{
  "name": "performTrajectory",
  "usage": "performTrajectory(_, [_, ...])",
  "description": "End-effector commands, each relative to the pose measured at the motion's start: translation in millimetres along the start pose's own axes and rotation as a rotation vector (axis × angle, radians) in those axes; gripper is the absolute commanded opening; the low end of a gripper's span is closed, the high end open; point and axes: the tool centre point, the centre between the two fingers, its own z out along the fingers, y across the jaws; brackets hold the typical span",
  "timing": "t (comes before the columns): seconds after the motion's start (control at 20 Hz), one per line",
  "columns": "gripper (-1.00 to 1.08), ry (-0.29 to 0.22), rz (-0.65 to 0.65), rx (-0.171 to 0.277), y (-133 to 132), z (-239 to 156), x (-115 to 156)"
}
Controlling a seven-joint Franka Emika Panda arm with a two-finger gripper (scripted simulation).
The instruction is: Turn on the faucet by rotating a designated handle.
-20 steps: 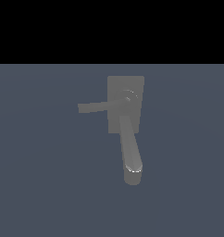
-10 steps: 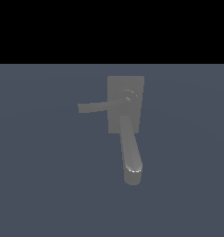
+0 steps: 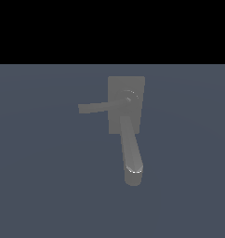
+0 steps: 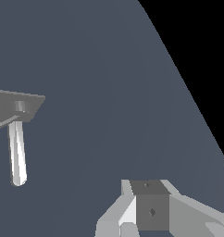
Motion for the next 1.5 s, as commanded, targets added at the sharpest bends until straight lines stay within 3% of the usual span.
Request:
performTrajectory(0.0, [-1.00,0.049,0.005,-0.103,3,-12,7])
performTrajectory(0.4, [-1.00,0.211,-0.005,-0.418,-2,-56,29])
performTrajectory(0.75, [-1.00,0.360,-0.051,-0.679,-25,-95,49])
performTrajectory(1.1, [-1.00,0.512,-0.140,-0.920,-68,-127,69])
performTrajectory(1.45, [-1.00,0.664,-0.276,-1.134,-130,-144,86])
